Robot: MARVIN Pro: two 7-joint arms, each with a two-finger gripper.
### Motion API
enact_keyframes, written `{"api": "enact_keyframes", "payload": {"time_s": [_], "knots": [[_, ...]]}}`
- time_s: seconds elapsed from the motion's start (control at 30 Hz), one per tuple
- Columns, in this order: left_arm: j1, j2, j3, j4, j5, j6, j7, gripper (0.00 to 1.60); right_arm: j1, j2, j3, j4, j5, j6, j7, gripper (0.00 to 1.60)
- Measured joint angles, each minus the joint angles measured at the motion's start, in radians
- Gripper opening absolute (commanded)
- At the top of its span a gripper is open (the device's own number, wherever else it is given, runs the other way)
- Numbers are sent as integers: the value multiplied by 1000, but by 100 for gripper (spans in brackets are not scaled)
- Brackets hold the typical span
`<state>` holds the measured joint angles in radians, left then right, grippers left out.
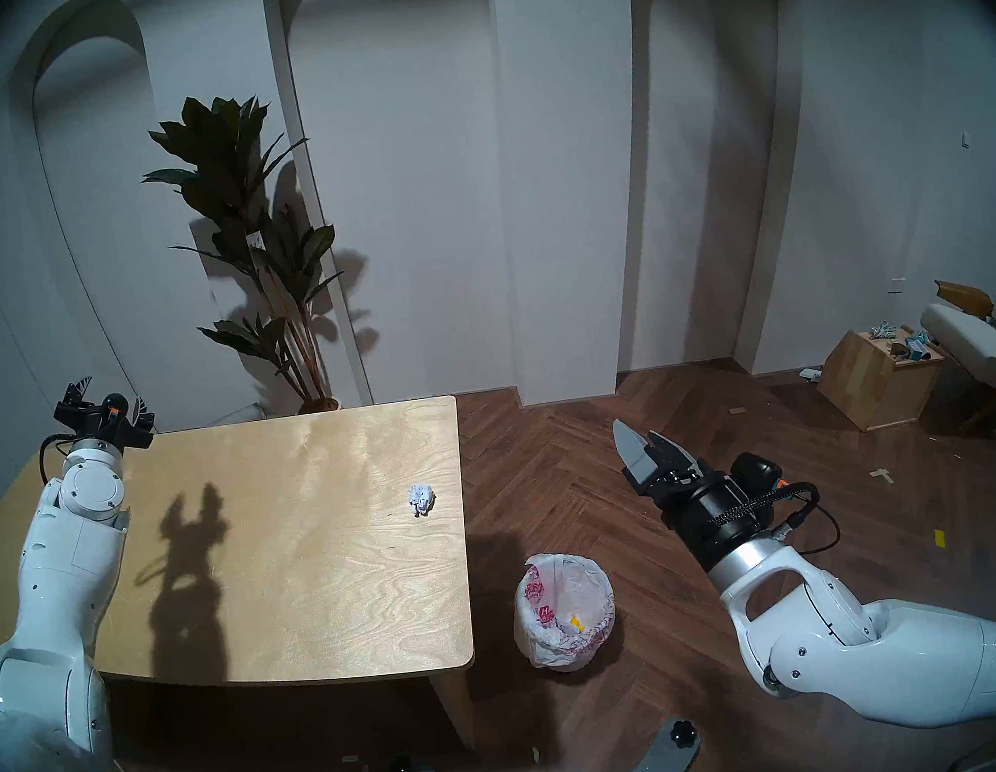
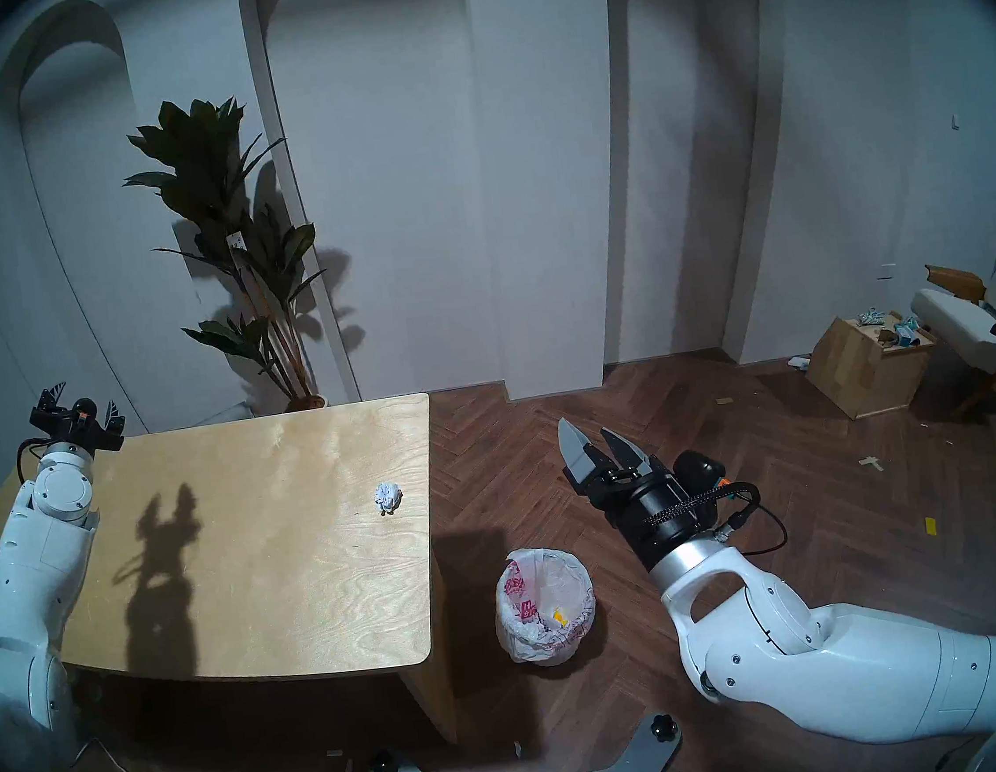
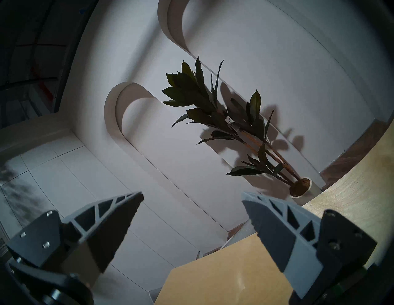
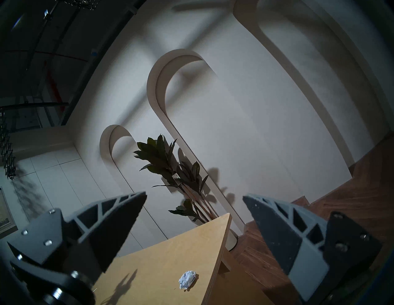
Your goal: Put the trash into the trash bin on the ground
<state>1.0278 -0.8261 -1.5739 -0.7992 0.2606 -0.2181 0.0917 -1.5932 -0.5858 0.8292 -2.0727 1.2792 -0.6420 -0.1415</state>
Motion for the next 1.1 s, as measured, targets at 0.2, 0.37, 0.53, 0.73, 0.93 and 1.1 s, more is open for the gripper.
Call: {"api": "enact_keyframes", "payload": {"time_s": [0.2, 0.37, 0.53, 0.73, 0.93, 1.1], "knots": [[18, 14, -7, -23, -4, -9, -31, 160, 21, -29, -13, 10, -7, 34, -3, 160], [32, 25, -11, -41, -10, -15, -54, 160, 37, -51, -25, 19, -13, 58, -9, 160], [49, 37, -17, -63, -20, -22, -81, 160, 55, -76, -39, 33, -19, 86, -20, 160], [71, 51, -23, -88, -33, -30, -112, 160, 77, -107, -55, 53, -26, 117, -36, 160], [93, 63, -30, -114, -44, -38, -143, 160, 100, -136, -71, 79, -34, 147, -55, 160], [110, 73, -35, -134, -53, -44, -166, 160, 116, -158, -82, 100, -39, 167, -69, 160]]}}
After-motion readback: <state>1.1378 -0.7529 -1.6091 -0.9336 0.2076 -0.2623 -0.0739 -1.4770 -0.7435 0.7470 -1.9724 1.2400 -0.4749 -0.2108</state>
